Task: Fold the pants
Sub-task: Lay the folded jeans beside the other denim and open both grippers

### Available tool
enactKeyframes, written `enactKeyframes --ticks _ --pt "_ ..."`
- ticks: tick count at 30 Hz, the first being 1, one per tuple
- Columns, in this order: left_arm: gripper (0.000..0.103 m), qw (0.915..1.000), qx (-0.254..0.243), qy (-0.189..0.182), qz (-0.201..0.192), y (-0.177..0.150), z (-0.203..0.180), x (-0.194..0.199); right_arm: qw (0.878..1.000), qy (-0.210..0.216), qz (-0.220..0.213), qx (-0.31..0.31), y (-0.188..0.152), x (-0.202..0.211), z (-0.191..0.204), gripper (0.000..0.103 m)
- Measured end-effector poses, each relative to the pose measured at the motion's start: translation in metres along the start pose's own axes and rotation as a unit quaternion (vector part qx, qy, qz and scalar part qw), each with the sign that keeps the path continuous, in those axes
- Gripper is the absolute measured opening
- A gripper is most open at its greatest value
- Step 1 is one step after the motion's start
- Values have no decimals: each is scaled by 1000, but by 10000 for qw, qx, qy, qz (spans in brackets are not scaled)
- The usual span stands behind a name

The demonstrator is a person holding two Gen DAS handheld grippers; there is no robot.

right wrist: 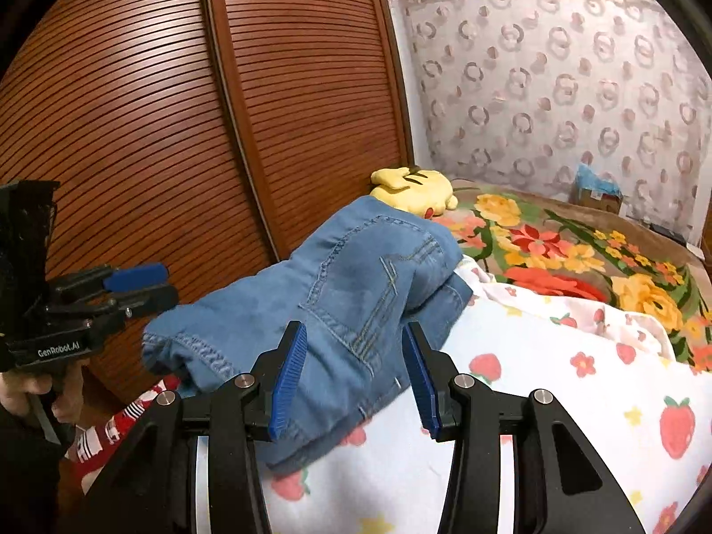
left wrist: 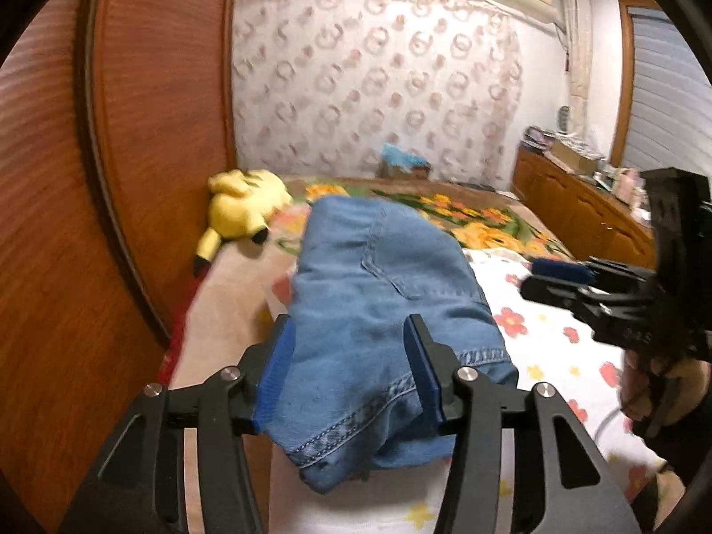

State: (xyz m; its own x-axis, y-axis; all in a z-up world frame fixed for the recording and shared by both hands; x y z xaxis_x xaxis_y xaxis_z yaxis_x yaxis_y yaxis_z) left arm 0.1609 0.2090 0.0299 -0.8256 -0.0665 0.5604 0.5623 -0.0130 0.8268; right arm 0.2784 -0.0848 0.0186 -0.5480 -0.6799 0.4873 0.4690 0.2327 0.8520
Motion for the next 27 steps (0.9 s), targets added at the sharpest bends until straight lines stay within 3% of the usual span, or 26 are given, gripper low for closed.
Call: enactKeyframes --ticks 2,3,9,11,12,14,27 --pt "66 9998 -5 23 -195 3 -7 5 10000 -35 -36 10 -4 13 0 47" --pt "80 9997 31 -22 -252 4 -8 6 10000 -53 -53 20 -6 18 1 47" --pt "88 9985 -39 -167 -521 15 -36 15 9996 -177 -222 4 -14 56 -1 47" --pt "95 9975 -118 -147 -675 19 -45 20 9993 -234 -280 -6 -18 68 -3 47" --pt "103 9972 -155 -121 -728 19 -50 26 9992 -270 -309 -8 -19 73 -3 47" --pt "103 9958 -230 -71 -881 22 -58 33 9988 -337 -364 -38 -22 84 -6 54" --pt "103 9941 -278 -249 -1019 25 -105 59 9929 -876 -786 -157 -46 154 -7 61"
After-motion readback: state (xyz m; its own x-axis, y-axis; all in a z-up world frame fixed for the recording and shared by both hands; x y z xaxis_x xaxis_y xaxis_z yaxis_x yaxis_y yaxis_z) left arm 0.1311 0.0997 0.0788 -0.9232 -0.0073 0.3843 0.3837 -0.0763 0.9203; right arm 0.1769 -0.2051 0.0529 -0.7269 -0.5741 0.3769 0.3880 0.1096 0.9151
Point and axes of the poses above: each gripper's, at about its wrist camera, not at the fingertips, and x roughly against the way its jaws point, z to its left, y to its top, the point moved 3 cm from there along -x, roughly the way its jaws point, and after that the axes turned 5 degrees about -x, right-handed, at the moved point
